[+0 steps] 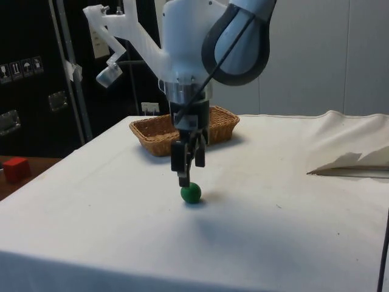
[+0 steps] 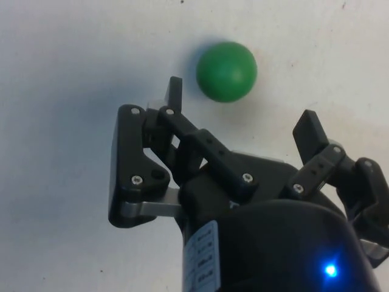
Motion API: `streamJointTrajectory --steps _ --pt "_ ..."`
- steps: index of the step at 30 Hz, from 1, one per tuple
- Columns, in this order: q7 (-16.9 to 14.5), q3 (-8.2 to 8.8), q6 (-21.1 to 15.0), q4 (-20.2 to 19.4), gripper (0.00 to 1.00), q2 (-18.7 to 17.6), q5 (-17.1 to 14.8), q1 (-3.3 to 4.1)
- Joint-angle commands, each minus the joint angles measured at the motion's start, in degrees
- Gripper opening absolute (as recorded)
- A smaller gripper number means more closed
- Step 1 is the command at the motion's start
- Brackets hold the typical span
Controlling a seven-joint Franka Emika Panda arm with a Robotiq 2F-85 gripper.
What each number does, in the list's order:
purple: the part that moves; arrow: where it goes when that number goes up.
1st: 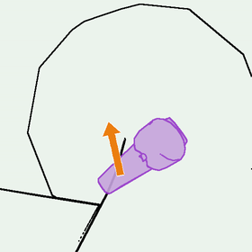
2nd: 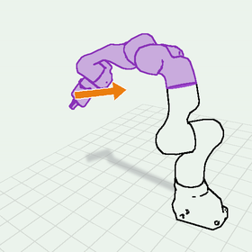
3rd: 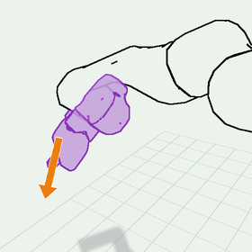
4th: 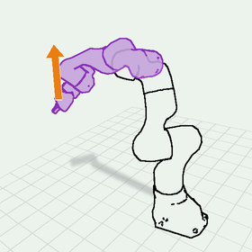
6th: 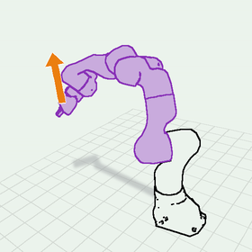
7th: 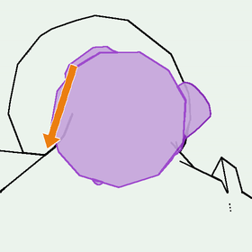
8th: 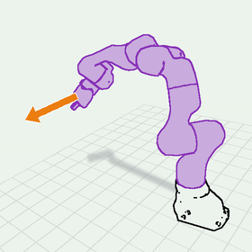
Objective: Pick up the ball and place it into the basket.
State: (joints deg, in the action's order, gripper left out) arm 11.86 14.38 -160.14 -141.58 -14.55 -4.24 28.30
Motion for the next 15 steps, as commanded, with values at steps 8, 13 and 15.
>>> streamJointTrajectory --steps 8,13,15 --pt "-1.83 -2.35 -3.38 0.4 1.0 -2.29 -4.13 -1.26" --pt "-2.23 -2.81 -5.1 1.32 1.0 -4.24 -5.27 -1.49" --pt "-2.29 -2.81 -5.27 1.49 1.0 -4.58 -5.44 -1.49"
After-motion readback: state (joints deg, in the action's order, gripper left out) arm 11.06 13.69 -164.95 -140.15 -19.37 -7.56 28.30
